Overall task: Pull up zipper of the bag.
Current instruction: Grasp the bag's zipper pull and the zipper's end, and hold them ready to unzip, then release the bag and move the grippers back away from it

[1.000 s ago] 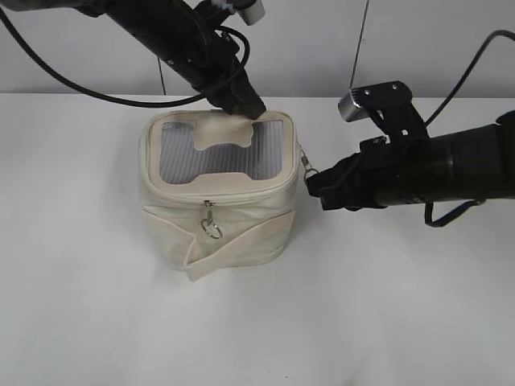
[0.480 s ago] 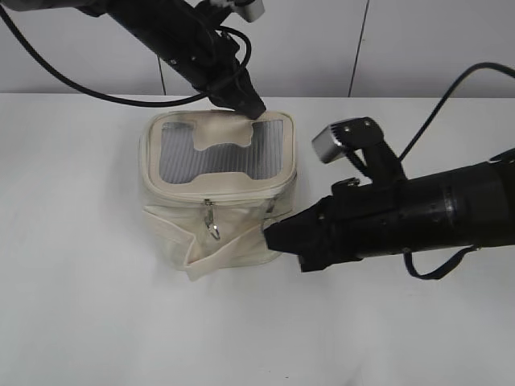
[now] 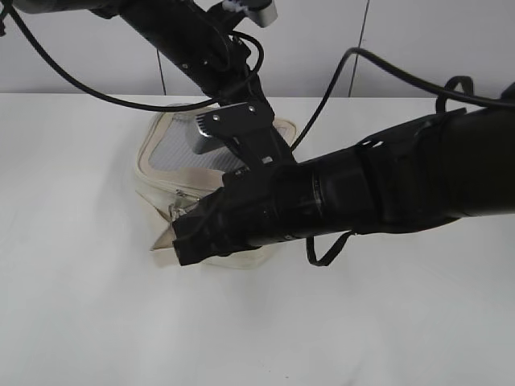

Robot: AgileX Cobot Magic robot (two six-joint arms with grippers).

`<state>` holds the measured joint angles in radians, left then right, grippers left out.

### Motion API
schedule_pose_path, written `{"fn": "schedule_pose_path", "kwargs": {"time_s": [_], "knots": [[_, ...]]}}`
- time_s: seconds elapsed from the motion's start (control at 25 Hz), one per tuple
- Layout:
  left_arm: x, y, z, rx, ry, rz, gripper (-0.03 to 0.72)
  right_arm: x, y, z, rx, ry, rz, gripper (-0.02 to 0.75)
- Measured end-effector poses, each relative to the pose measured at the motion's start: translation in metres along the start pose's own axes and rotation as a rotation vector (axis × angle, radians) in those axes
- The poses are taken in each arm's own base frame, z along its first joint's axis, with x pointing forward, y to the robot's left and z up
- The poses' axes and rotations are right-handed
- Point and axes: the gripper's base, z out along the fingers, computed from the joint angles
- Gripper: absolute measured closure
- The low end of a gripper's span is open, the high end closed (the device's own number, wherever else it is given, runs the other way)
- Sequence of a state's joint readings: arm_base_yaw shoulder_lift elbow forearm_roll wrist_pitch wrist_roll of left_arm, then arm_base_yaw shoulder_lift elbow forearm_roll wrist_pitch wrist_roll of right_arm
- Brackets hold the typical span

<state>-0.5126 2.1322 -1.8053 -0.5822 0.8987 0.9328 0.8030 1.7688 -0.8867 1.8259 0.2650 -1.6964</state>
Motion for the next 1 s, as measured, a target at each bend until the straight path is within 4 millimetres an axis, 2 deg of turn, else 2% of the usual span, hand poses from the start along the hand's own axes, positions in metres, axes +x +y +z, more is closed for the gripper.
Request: {"fn": "schedule_pose_path", "kwargs": {"time_s": [0.16,0.28,0.4,0.48,0.56,0.68,0.8,0.88,1.0], "knots": [[0.000,0.000,0.000,-0.004,-0.003,-0.051,0.673,0.002,-0.002,0.006,0.018,0.022,0.099,0.704],[-0.001,0.001,0.000,-0.015,-0.014,-0.084,0.636,0.003,0.003,0.005,-0.007,0.037,0.107,0.577],[-0.002,0.002,0.000,-0.020,-0.022,-0.103,0.542,0.001,0.010,0.001,-0.051,0.040,0.101,0.386],[0.000,0.005,-0.002,-0.020,-0.024,-0.123,0.452,0.000,0.012,-0.006,-0.053,0.056,0.110,0.331],[0.002,0.009,-0.008,-0.008,-0.029,-0.170,0.387,0.007,0.013,-0.015,-0.043,0.095,0.118,0.315],[0.005,0.015,-0.028,-0.002,-0.039,-0.257,0.367,0.019,0.010,-0.036,-0.015,0.154,0.165,0.314],[0.007,0.017,-0.057,-0.028,-0.064,-0.311,0.391,0.026,0.010,-0.065,-0.020,0.187,0.242,0.314],[0.008,0.006,-0.077,-0.039,-0.078,-0.315,0.408,0.025,0.012,-0.086,-0.033,0.200,0.267,0.314],[0.016,-0.021,-0.107,-0.064,-0.108,-0.329,0.417,0.024,0.014,-0.116,0.007,0.227,0.276,0.318]]}}
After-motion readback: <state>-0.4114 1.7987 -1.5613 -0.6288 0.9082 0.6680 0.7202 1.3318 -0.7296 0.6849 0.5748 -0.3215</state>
